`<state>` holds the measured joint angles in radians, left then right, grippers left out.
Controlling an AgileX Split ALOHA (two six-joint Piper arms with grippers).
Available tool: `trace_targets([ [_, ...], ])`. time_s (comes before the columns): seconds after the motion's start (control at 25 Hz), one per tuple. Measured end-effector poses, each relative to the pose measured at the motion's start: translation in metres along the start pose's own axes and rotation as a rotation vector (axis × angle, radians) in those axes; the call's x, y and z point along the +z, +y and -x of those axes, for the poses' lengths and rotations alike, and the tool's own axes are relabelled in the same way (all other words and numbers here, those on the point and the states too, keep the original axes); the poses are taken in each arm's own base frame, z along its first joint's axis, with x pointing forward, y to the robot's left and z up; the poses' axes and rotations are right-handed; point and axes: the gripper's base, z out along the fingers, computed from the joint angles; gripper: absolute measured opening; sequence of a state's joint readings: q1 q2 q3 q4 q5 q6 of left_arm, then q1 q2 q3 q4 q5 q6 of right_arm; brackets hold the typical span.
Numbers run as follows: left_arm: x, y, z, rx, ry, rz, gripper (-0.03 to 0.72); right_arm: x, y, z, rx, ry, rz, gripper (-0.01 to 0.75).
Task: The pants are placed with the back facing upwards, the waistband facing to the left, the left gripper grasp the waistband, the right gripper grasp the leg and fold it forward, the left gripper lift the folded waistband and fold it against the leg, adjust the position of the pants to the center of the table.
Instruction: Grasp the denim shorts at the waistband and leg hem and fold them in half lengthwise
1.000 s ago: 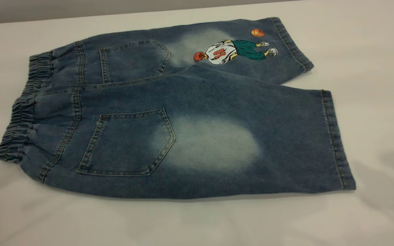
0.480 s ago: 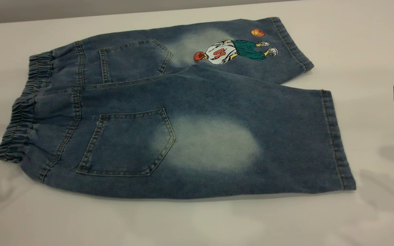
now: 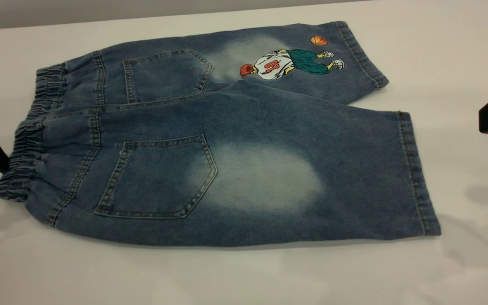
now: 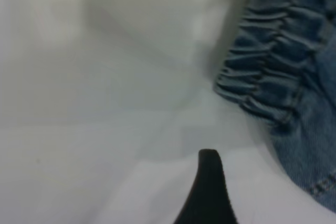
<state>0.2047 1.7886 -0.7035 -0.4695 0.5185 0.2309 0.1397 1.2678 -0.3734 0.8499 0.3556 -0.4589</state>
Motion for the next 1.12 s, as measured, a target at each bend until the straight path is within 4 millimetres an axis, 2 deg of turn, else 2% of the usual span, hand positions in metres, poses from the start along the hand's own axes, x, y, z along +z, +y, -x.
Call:
trace_targets([
  [0.2, -0.002, 0.003, 0.002, -0.032, 0.005, -0.093, 0.529, 0.000, 0.000, 0.000, -0.015, -0.005, 0.005, 0.461],
  [0.36, -0.003, -0.005, 0.001, -0.008, 0.009, -0.183, 0.529, 0.000, 0.000, 0.001, -0.017, -0.006, 0.004, 0.461],
  [0.64, -0.003, -0.004, 0.008, -0.042, -0.063, -0.173, 0.529, 0.000, 0.001, 0.001, -0.024, -0.006, 0.006, 0.461],
  [1.12, 0.040, 0.011, 0.005, -0.116, 0.027, -0.093, 0.529, 0.000, 0.000, 0.001, -0.028, -0.009, 0.004, 0.461],
])
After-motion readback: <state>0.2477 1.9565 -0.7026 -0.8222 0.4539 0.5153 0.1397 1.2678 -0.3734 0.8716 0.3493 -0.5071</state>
